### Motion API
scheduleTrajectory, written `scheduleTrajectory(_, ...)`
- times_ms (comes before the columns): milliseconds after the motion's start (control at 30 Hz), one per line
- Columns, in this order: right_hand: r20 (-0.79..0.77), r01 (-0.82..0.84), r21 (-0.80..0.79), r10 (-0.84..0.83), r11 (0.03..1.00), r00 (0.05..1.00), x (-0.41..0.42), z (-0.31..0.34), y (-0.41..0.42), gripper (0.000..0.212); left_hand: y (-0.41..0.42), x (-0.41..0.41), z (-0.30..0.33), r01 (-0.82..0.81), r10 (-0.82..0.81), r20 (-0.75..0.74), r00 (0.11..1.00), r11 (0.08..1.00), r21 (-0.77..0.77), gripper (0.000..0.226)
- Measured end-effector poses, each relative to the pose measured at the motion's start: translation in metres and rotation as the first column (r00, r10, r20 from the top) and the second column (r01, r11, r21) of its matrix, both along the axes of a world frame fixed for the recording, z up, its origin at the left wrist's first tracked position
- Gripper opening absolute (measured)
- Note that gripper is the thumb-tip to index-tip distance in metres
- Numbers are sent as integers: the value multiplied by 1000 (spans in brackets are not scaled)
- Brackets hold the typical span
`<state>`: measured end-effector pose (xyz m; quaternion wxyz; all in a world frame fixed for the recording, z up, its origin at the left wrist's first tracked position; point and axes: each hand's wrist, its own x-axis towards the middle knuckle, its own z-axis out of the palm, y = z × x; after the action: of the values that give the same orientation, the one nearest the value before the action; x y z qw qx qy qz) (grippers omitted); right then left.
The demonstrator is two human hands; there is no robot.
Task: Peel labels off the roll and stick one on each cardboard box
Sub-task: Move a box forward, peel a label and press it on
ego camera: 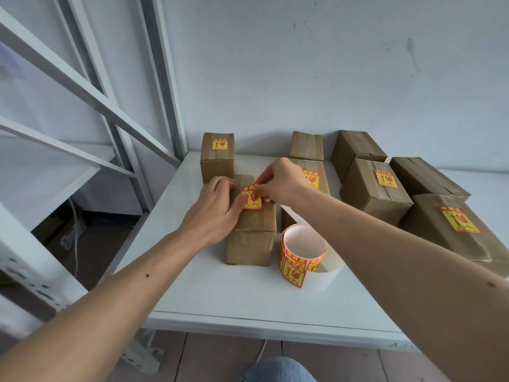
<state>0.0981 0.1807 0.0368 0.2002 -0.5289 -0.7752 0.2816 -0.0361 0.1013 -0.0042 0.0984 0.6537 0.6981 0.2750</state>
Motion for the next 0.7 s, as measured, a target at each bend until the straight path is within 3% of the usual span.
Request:
scheduleTrajectory(367, 94, 130, 242, -157, 961, 983, -8, -8, -1, 37, -1, 0, 1, -4, 4, -40, 999, 1000, -3, 54)
scheduleTrajectory(533, 152, 135, 239, -174, 962, 973, -1, -11, 2, 37, -1, 1, 1, -7, 7, -30, 1000, 1000, -5, 51)
scheduleTrajectory(700, 187, 79, 130, -102, 988, 977, 11, -12, 1, 47, -1, 4, 2, -19, 19, -43, 999, 1000, 0, 46)
